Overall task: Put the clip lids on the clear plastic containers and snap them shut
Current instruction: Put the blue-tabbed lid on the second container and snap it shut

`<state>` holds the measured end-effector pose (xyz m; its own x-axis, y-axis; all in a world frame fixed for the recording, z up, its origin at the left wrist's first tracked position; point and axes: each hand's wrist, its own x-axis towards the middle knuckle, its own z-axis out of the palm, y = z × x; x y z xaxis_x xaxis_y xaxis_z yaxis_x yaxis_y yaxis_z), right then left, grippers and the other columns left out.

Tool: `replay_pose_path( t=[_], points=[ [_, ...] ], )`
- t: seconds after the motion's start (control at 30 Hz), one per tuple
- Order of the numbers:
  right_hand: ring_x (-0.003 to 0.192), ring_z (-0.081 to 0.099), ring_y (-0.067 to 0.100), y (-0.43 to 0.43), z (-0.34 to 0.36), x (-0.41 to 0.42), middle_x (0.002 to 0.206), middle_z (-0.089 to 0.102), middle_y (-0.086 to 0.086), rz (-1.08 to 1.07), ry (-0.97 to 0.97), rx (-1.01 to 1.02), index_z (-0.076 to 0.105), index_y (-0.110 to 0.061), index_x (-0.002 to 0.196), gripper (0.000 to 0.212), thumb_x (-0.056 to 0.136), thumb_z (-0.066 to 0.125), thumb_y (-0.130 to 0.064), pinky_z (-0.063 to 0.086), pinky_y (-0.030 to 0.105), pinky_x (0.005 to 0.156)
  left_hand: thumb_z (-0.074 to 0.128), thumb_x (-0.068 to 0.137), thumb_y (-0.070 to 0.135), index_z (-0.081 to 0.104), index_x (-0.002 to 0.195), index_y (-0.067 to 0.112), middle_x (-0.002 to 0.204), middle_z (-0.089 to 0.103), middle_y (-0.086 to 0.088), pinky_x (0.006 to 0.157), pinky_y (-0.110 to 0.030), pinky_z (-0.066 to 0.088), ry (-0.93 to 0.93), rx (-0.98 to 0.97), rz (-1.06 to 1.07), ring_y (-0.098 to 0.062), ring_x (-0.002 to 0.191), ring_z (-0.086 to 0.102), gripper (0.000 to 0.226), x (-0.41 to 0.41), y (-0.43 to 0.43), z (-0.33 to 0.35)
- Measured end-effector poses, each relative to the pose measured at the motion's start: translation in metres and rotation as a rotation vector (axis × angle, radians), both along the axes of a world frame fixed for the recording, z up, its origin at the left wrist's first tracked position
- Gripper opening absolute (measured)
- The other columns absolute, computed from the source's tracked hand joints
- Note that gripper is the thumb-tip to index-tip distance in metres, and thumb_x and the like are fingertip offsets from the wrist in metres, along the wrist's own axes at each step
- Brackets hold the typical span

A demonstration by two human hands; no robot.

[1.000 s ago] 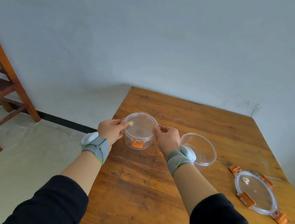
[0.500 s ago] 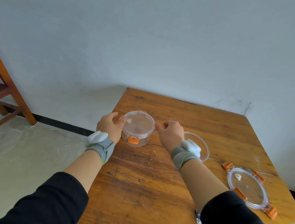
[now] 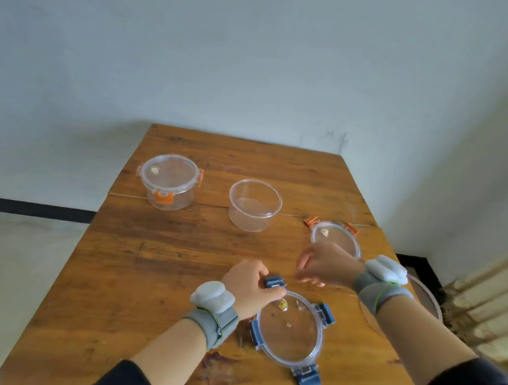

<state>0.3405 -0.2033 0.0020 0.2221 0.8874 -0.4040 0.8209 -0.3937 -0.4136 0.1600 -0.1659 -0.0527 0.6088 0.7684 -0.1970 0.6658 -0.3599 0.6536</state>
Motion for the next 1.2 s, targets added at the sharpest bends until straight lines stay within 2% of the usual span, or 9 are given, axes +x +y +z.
replay_pose_path(
  t=[0.1, 0.27, 0.5, 0.63, 0.7, 0.77, 0.9, 1.03, 1.2],
  points=[
    [0.092, 0.059, 0.013, -0.017, -0.012, -0.004, 0.108, 0.070, 0.001, 0.091, -0.130, -0.136, 0.070, -0.011, 0.108, 0.039, 0.077, 0.077, -0.034, 0.048, 0.025, 0.082, 0.065, 0.076, 0.053, 0.056, 0.119, 0.021, 0.120, 0.053, -0.003, 0.091, -0.031, 0.043, 0.070, 0.018, -0.001, -0.020, 0.109, 0.053, 0.054, 0.007, 0.000, -0.005],
    [0.109, 0.058, 0.021, -0.026, -0.032, -0.012, 0.119, 0.064, 0.004, 0.060, -0.144, -0.126, 0.066, -0.012, 0.110, 0.033, 0.086, 0.068, -0.035, 0.045, 0.030, 0.088, 0.059, 0.088, 0.041, 0.055, 0.120, 0.020, 0.124, 0.052, -0.006, 0.094, -0.034, 0.040, 0.135, 0.036, 0.065, -0.026, 0.115, 0.050, 0.039, 0.021, 0.000, -0.005],
    [0.112, 0.058, 0.026, -0.027, -0.032, -0.020, 0.123, 0.061, 0.010, 0.049, -0.196, -0.146, 0.060, -0.006, 0.119, 0.032, 0.097, 0.052, -0.029, 0.048, 0.035, 0.092, 0.053, 0.093, 0.034, 0.056, 0.119, 0.014, 0.124, 0.055, -0.008, 0.089, -0.034, 0.045, 0.152, 0.018, 0.095, -0.027, 0.112, 0.053, 0.033, 0.026, 0.004, 0.002],
    [0.088, 0.065, 0.023, -0.014, -0.014, -0.012, 0.098, 0.072, 0.009, -0.041, -0.045, 0.035, 0.053, -0.016, 0.087, 0.011, 0.096, 0.050, -0.022, 0.050, 0.030, 0.071, 0.058, 0.090, 0.033, 0.060, 0.097, 0.011, 0.092, 0.059, -0.008, 0.061, -0.028, 0.037, -0.073, -0.289, 0.092, -0.027, 0.078, 0.054, 0.024, 0.018, 0.022, 0.018],
    [0.074, 0.064, 0.012, -0.001, 0.009, -0.007, 0.085, 0.072, 0.002, -0.037, -0.016, 0.189, 0.055, -0.017, 0.090, 0.007, 0.093, 0.056, -0.023, 0.047, 0.022, 0.063, 0.062, 0.089, 0.031, 0.067, 0.087, 0.007, 0.079, 0.060, -0.006, 0.052, -0.023, 0.033, -0.207, -0.481, 0.092, -0.019, 0.063, 0.047, 0.024, 0.010, 0.038, 0.037],
    [0.060, 0.059, 0.000, 0.013, 0.039, -0.005, 0.081, 0.072, -0.002, -0.016, 0.064, 0.336, 0.063, -0.017, 0.094, 0.008, 0.090, 0.064, -0.025, 0.044, 0.013, 0.055, 0.066, 0.086, 0.029, 0.070, 0.093, 0.002, 0.080, 0.061, -0.008, 0.055, -0.023, 0.032, -0.340, -0.516, 0.084, -0.018, 0.065, 0.045, 0.028, 0.003, 0.057, 0.060],
    [0.068, 0.064, 0.006, 0.041, 0.092, -0.004, 0.080, 0.073, -0.001, -0.051, 0.255, 0.543, 0.073, -0.011, 0.092, 0.017, 0.082, 0.076, -0.023, 0.050, 0.016, 0.067, 0.070, 0.084, 0.022, 0.069, 0.083, 0.019, 0.082, 0.066, -0.004, 0.066, -0.029, 0.043, -0.555, -0.349, 0.133, -0.017, 0.070, 0.053, 0.004, -0.004, 0.093, 0.113],
    [0.083, 0.066, 0.018, 0.074, 0.109, 0.005, 0.091, 0.074, 0.009, -0.417, 0.577, 0.681, 0.072, -0.007, 0.087, 0.038, 0.089, 0.061, -0.044, 0.050, 0.032, 0.074, 0.068, 0.086, 0.018, 0.066, 0.088, 0.022, 0.099, 0.068, -0.004, 0.091, -0.039, 0.053, -0.698, -0.238, 0.190, -0.019, 0.096, 0.062, 0.005, -0.002, 0.130, 0.145],
    [0.079, 0.067, 0.034, 0.101, 0.077, 0.003, 0.101, 0.069, 0.023, -0.709, 0.805, 0.284, 0.062, 0.002, 0.101, 0.060, 0.098, 0.034, -0.050, 0.057, 0.039, 0.069, 0.067, 0.086, 0.013, 0.067, 0.096, 0.018, 0.103, 0.070, -0.002, 0.099, -0.040, 0.049, -0.812, -0.330, 0.157, -0.016, 0.104, 0.064, 0.011, 0.008, 0.152, 0.145]
  ],
)
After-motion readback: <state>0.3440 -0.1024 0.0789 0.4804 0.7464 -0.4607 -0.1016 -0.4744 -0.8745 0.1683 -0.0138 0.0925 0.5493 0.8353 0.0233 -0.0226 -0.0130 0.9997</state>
